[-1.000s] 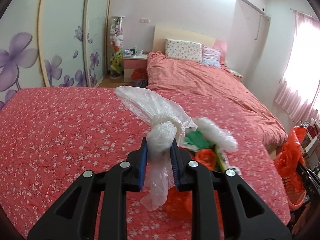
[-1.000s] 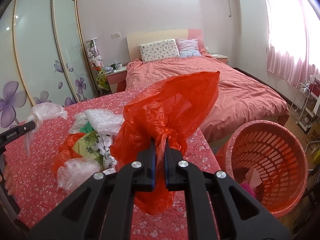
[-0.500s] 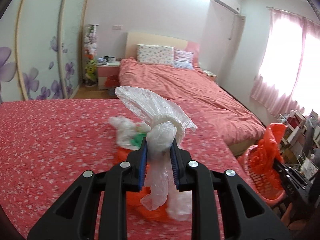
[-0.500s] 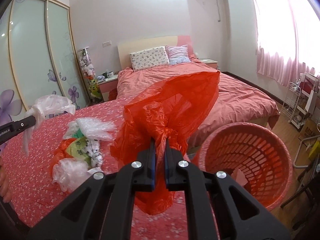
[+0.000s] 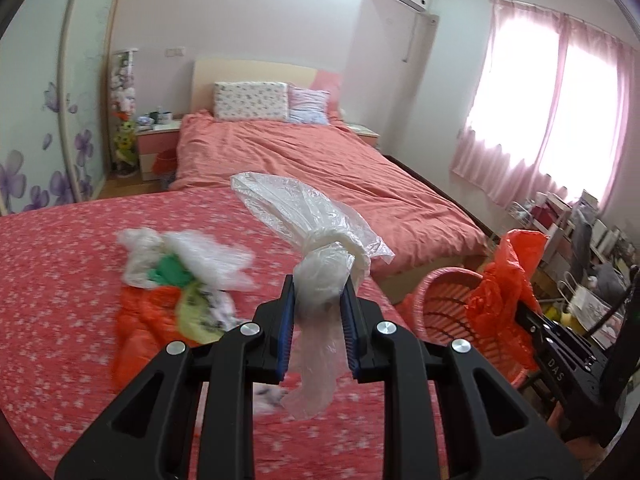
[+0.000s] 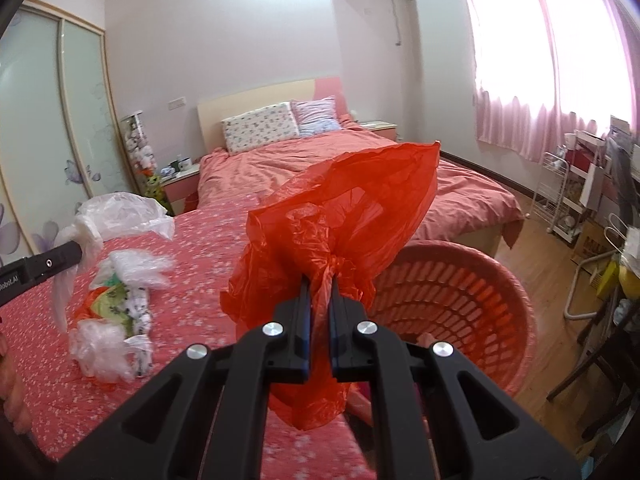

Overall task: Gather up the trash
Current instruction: 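Carry both bags over the orange basket and open both tools to release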

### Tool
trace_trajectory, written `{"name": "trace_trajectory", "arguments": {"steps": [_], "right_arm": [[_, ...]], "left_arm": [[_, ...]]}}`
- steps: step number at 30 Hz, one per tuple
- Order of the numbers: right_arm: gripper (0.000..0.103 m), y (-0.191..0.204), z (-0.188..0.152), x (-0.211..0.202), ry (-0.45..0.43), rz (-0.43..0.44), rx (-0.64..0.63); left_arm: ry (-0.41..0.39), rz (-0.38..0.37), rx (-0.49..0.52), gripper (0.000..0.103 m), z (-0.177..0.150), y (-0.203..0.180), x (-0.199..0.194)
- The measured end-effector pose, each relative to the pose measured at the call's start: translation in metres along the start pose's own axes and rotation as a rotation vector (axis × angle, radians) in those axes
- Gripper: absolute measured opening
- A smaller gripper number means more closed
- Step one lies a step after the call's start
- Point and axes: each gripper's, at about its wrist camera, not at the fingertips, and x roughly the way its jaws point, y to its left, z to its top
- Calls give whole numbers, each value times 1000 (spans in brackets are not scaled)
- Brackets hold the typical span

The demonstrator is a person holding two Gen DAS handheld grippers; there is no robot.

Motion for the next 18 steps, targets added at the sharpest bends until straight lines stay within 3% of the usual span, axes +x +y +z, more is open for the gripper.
{"name": "trace_trajectory", "arguments": {"steps": [18], "right_arm": [[9, -73, -14, 11, 22, -107, 86]], "left_arm": [[109, -202, 47, 22, -18, -88, 54]]}}
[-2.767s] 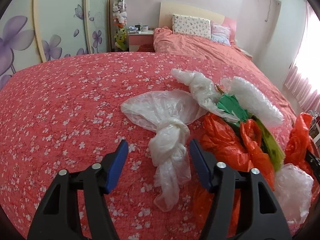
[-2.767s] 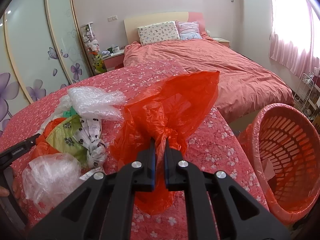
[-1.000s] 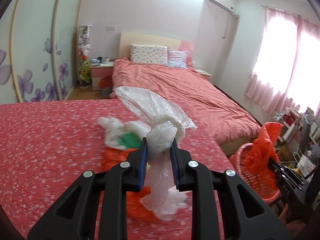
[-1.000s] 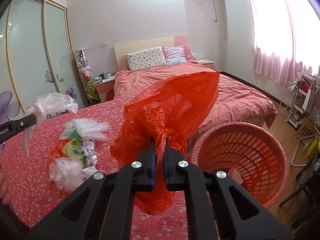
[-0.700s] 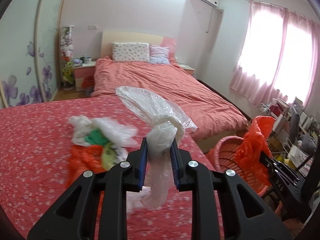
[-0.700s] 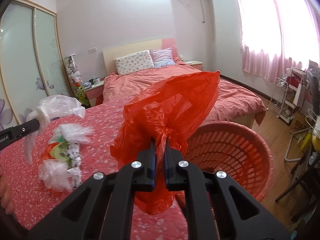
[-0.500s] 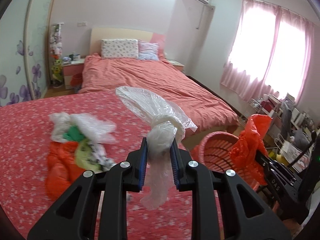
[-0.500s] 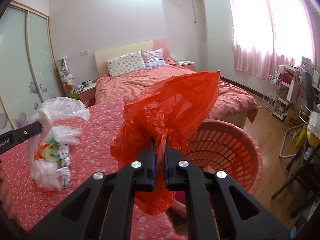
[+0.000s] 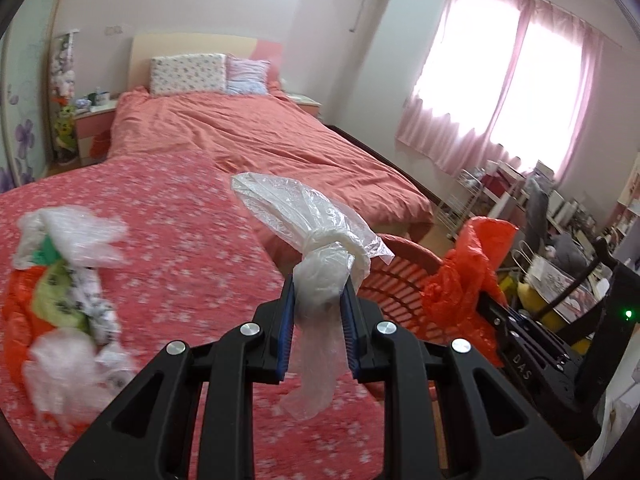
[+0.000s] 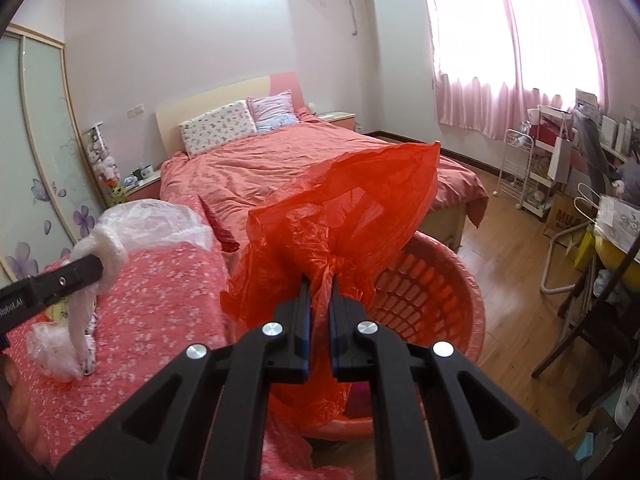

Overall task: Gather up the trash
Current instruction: 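Carry both bags over the orange basket and open both tools to release, then move both open tools back to the bag pile on the bed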

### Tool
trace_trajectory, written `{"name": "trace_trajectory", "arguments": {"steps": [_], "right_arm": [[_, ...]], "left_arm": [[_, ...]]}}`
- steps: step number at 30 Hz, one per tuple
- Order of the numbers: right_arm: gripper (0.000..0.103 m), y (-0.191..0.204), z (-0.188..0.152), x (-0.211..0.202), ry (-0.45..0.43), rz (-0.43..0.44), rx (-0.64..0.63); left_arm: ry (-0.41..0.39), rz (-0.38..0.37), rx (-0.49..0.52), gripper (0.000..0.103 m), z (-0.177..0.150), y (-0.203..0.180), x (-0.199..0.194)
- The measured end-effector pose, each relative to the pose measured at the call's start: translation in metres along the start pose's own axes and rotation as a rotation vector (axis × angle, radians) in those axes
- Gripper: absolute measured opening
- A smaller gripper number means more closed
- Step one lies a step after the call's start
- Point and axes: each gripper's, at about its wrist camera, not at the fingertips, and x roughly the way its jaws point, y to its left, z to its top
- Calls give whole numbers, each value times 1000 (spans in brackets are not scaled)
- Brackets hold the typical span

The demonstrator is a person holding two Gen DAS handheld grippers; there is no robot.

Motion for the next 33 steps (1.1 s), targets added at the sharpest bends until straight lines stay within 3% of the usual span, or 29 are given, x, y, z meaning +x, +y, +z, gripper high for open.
{"name": "trace_trajectory", "arguments": {"steps": [11, 18, 23, 33], "right_arm": [[9, -34, -3, 20, 19, -48, 30], [16, -43, -2, 37, 32, -54, 41], [31, -47, -4, 48, 48, -51, 45], [49, -41, -13, 47, 49, -62, 31]], "left_arm": [[66, -63, 43, 22, -4, -38, 40], [116, -78, 51, 23, -9, -50, 62], [149, -63, 46, 47, -15, -47, 72], [151, 4, 28, 53, -20, -26, 65]]}}
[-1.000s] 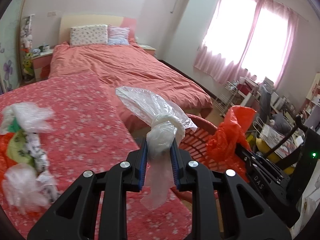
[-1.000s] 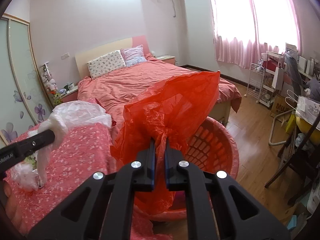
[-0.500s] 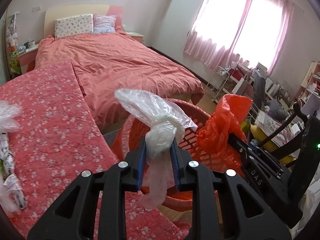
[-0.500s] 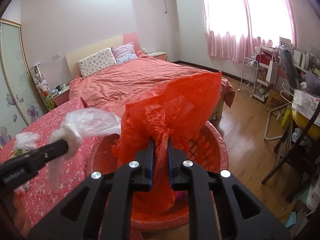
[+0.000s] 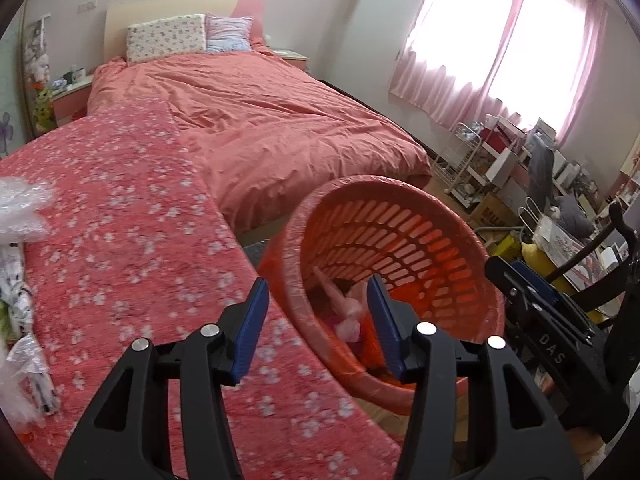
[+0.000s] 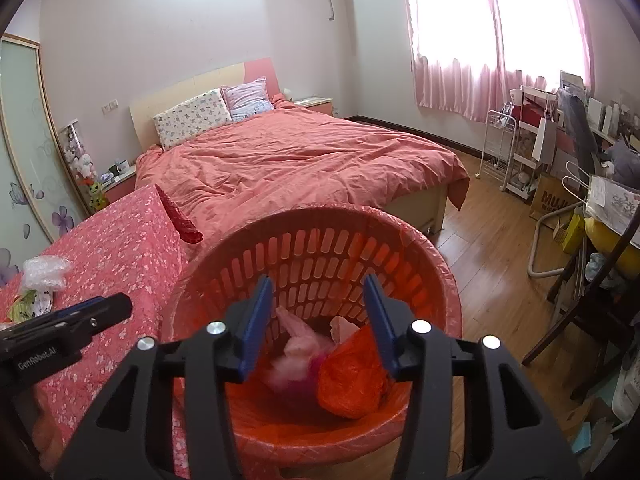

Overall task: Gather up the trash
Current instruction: 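Move both open tools back to the bag pile on the bed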

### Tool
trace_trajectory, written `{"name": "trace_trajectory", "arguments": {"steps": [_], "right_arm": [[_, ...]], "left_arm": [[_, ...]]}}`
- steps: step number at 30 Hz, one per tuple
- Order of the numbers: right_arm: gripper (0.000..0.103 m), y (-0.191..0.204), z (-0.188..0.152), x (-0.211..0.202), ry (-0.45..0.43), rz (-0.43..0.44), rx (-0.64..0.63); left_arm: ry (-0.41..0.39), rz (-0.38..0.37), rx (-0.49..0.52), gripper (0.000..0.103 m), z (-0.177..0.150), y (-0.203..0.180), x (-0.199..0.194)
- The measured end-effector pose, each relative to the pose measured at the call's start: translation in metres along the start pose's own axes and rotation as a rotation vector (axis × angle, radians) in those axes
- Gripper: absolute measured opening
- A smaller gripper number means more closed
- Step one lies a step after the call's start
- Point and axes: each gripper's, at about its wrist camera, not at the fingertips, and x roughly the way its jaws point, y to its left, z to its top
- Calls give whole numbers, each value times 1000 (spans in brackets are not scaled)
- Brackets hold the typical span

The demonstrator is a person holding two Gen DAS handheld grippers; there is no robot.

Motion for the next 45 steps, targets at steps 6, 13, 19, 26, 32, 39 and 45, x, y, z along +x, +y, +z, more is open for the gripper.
{"name": "trace_trajectory", "arguments": {"steps": [6, 13, 19, 26, 32, 39, 45], "right_arm": [[53, 10, 0, -7, -4, 5, -13], [56, 46, 2, -28, -23, 55, -64], [56, 98, -3, -44, -25, 137, -127], [56, 170, -18, -63, -10, 263, -192], [56, 232, -34, -76, 25, 372, -257], [56, 291, -61, -87, 81, 488, -309], [56, 331, -80, -85, 109, 495, -365]], "left_arm": [[-27, 38, -15, 53, 2, 18, -18], [-86, 93, -50, 53, 2, 47, -60], [-148, 153, -85, 53, 5, 78, -103], [-229, 247, -180, 58, -5, 141, -161], [-255, 363, -268, 58, -24, 204, -192], [-217, 490, -330, 58, -55, 256, -196], [-193, 508, -361, 58, -76, 275, -196]]}}
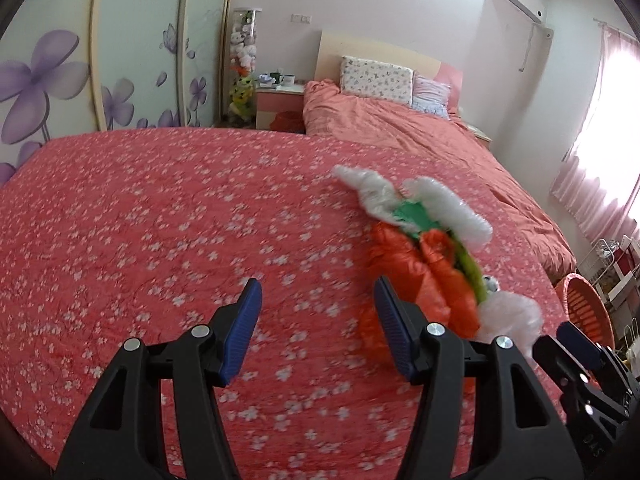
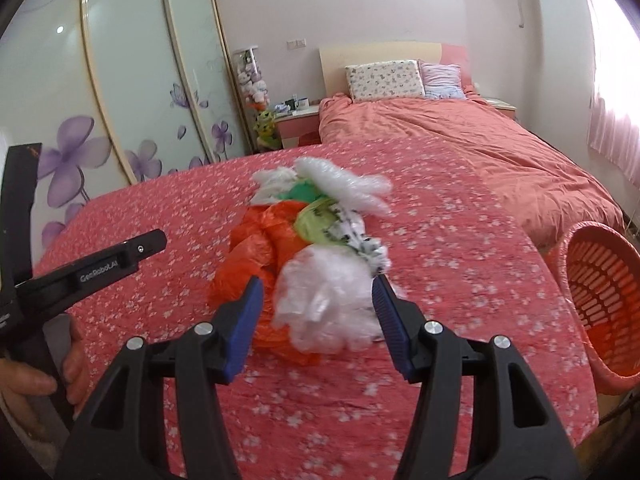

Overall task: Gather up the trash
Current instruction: 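Move both open tools back to the bag pile on the bed, then grasp the clear bag with the right tool while the left tool grasps the orange bag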

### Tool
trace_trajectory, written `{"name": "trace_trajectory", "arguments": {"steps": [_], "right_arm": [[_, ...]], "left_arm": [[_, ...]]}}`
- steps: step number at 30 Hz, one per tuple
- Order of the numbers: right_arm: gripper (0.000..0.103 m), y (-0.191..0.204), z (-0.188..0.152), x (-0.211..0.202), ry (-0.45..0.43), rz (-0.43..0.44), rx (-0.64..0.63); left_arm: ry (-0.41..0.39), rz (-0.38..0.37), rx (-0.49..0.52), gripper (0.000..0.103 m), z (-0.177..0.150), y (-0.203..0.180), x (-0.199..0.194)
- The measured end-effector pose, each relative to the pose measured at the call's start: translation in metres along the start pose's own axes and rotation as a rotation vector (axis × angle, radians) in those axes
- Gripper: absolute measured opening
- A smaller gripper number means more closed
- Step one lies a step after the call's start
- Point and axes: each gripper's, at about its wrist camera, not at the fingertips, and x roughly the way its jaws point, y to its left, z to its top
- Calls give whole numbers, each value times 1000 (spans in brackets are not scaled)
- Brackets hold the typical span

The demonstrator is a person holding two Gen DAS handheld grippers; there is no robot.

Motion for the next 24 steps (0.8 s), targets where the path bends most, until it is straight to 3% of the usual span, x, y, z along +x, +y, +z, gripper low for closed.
{"name": "trace_trajectory", "arguments": {"steps": [4, 6, 8, 9, 17, 24], "right_arm": [[52, 1, -1, 13, 25, -51, -4], [41, -6, -4, 18, 48, -62, 10], [19, -12, -7, 22, 68, -73, 14], [16, -14, -8, 22, 70, -77, 15], [10, -37, -5, -15, -31, -64, 36], [10, -64, 1, -38, -86, -108, 70]], "left_arm": [[7, -11, 9, 59, -5, 5, 0], [14, -22, 14, 60, -8, 2, 1], [22, -36, 20, 63, -9, 1, 5], [26, -43, 24, 63, -10, -1, 7], [76, -107, 6, 63, -14, -24, 23], [98, -104, 22, 63, -13, -47, 39]]}}
